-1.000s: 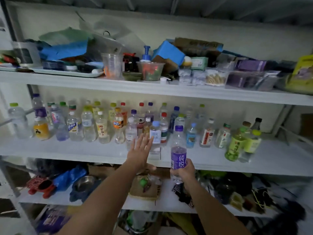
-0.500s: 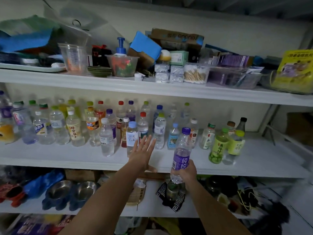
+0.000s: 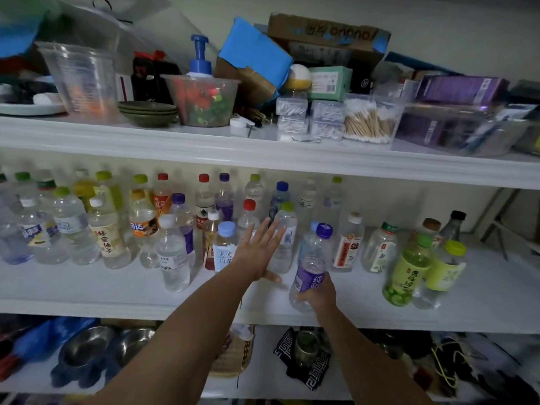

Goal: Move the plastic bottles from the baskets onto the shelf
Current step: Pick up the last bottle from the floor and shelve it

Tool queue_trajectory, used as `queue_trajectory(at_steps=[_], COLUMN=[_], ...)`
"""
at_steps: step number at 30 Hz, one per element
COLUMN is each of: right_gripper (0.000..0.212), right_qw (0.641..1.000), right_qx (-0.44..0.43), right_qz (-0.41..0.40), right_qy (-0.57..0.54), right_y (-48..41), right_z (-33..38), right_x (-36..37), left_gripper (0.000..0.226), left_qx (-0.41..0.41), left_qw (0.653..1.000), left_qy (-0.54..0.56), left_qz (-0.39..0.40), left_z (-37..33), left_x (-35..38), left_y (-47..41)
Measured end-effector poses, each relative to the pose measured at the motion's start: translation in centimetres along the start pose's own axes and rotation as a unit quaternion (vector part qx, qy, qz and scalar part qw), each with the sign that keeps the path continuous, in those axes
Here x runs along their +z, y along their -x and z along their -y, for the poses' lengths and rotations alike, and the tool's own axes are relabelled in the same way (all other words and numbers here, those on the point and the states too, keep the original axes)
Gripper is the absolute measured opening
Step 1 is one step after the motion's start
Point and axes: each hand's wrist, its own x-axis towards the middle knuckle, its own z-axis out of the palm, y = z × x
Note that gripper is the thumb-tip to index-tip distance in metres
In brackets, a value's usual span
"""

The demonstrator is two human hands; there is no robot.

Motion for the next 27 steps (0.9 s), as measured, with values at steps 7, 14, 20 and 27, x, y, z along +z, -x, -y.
queue_trajectory(at_steps=[7,14,20,27], right_gripper=[0.083,0.092,0.088,0.092], right_qw=[1.0,0.999,0.997,0.988], right_qx=[-0.009,-0.027,-0.05,-0.052], right_qz=[0.02,0.029,0.05,0.142], right_qy=[-0.008,0.024,0.015,0.037], right_y=[-2.2,-3.9,-4.7,-5.6], right_z=[-1.1,-0.4,-0.4,-0.3], right_x=[1.6,2.7,3.5,2.2], left_gripper=[0.123,0.126,0.126,0.128], left_qx=[-0.001,-0.02,-0.038,-0.033], left_qw=[1.0,1.0,0.999,0.999], left_qy=[-0.01,-0.006,-0.014,-0.015], left_qz=[-0.002,0.013,0.022,0.022], left_z=[0.9,1.1,1.6,1.7], left_x=[0.2,0.7,1.0,1.0], left_y=[-3.0,-4.4,-4.9,-5.2])
